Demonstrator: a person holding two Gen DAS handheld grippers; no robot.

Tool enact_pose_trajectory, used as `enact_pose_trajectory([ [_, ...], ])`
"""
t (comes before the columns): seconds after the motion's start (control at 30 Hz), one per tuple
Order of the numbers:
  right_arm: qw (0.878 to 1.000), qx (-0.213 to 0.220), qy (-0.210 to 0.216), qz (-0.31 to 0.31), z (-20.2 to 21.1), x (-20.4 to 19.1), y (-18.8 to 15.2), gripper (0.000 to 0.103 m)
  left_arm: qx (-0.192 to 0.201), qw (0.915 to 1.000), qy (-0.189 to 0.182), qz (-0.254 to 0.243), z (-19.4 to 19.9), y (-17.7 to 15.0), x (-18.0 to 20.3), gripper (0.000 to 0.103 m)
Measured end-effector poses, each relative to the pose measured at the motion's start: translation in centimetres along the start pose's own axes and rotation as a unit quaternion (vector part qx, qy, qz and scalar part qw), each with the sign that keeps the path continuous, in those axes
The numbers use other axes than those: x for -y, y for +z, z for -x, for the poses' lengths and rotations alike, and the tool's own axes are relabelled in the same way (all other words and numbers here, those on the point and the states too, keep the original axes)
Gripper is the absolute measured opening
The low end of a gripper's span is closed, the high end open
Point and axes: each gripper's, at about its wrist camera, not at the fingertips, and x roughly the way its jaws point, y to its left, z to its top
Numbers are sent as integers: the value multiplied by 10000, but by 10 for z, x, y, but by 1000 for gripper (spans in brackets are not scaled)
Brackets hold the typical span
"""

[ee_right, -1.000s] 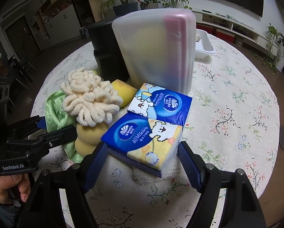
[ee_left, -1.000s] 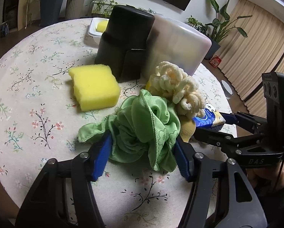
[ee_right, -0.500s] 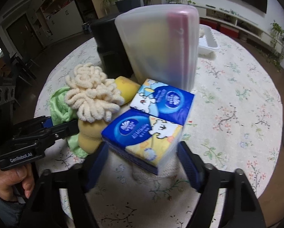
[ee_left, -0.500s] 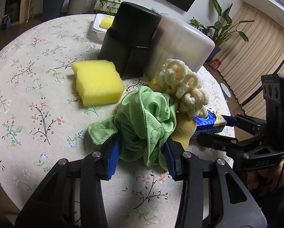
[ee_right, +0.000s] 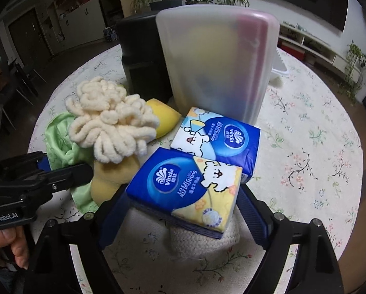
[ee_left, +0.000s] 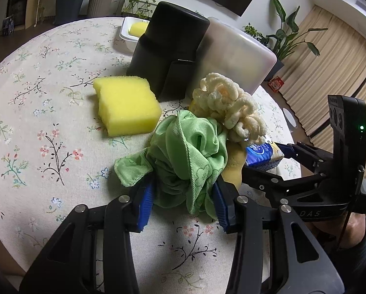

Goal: Organize soft objects
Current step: 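Grasp the green cloth with the left tool while the right tool grasps the blue tissue pack, then lift the green cloth and tissue pack and carry them toward the white tray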

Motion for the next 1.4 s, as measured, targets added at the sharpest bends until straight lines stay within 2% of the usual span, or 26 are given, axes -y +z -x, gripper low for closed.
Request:
enact_pose_trajectory([
  [0.17,9999,62,-97,-17,5,-1,-3,85,37,10000,32,-48,1,-1,2,39],
  [0.4,9996,226,-85,-156,34,0,-16,85,254,9995,90,-174,14,-2,8,27],
  [0.53,9992,375,-75,-131,56,3,-18,85,427,9989,95,-151,29,-3,9,27],
  [0.8,9990,359,-30,-247,74,24,-25,85,363,9988,166,-271,42,-10,19,27],
  [0.97,9983,399,-109,-420,83,44,-29,85,380,9985,304,-236,58,-11,11,26],
  [1.13,9971,468,-175,-569,93,65,-29,85,508,9977,419,-127,78,-5,-1,26],
  [1.4,9956,544,-442,-626,100,96,-14,85,580,9966,581,-119,83,21,-22,26],
])
